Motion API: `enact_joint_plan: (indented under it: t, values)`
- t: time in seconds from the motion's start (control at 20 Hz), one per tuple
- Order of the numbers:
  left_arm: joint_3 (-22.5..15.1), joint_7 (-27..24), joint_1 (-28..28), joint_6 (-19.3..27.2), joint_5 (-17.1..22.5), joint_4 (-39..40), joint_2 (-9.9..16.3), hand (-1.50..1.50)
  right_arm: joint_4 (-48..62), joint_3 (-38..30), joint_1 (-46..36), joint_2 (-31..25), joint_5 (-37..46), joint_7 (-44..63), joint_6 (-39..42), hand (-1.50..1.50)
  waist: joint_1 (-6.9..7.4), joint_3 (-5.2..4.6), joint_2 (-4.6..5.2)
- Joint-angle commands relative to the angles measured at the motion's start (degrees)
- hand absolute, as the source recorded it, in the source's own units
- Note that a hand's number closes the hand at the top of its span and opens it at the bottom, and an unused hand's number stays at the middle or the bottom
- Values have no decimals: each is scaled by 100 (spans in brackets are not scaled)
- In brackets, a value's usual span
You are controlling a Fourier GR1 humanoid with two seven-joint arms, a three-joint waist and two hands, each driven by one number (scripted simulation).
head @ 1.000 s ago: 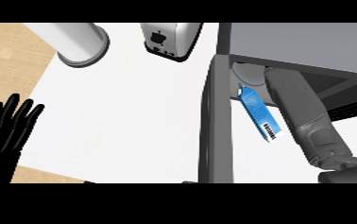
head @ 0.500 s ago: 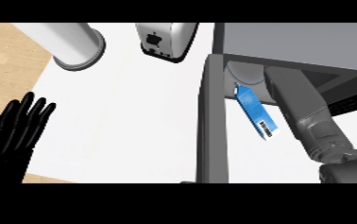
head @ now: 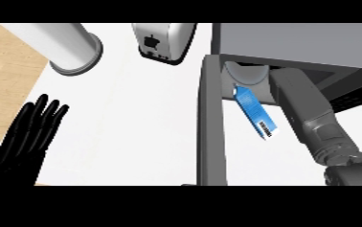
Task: Pick up the milk, place it into the microwave and close the microwave
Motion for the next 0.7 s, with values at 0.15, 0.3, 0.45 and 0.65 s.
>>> enact_joint_plan:
  t: [0.15,0.3,0.45,0.65]
  values:
    - [-219,164,45,120,-61,-174,-58,-150,187,-168,188,-7,-125,-363,292,-150,-118,-4,-68]
    - [-393,-17,93,89,-202,99,-59,-150,141,-260,326,207,-221,-725,345,-150,-216,-9,-102]
    - [-568,82,-40,167,-286,211,-60,-150,156,-375,423,171,-364,-870,909,-150,-323,-10,-136]
    - [-673,16,183,-102,-312,345,-20,-150,230,-410,678,201,-421,-1038,1320,-150,-391,-17,-183]
